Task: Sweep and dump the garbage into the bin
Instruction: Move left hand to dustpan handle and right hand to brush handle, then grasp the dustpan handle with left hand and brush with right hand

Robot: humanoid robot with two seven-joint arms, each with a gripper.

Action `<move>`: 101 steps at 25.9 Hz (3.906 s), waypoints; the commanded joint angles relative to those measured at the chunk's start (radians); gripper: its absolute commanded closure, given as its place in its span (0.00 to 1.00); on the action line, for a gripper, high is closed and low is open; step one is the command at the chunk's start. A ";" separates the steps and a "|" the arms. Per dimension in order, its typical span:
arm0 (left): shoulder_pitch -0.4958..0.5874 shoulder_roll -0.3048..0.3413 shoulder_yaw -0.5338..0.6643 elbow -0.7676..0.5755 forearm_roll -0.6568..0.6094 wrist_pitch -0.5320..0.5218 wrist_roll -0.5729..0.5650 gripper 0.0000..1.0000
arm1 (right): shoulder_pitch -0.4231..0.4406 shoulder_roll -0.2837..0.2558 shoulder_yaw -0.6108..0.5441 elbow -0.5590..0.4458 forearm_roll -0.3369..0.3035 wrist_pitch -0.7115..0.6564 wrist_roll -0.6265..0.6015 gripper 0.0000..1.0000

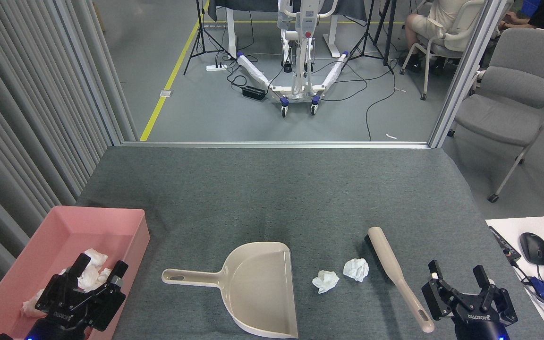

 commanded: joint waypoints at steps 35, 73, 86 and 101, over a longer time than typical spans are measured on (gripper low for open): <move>-0.133 -0.300 -0.244 0.313 0.325 0.073 -0.021 0.05 | 0.069 0.148 0.109 0.127 0.167 0.024 -0.013 0.02; -0.291 -0.405 -0.235 0.565 0.391 0.091 0.127 0.28 | 0.013 0.125 0.099 0.218 0.175 0.068 -0.031 0.14; -0.280 -0.405 -0.236 0.561 0.414 0.093 0.157 0.33 | 0.015 0.125 0.100 0.238 0.176 0.040 -0.031 0.92; -0.283 -0.409 -0.241 0.577 0.404 0.091 0.196 0.53 | 0.026 0.130 0.109 0.221 0.184 0.011 -0.042 1.00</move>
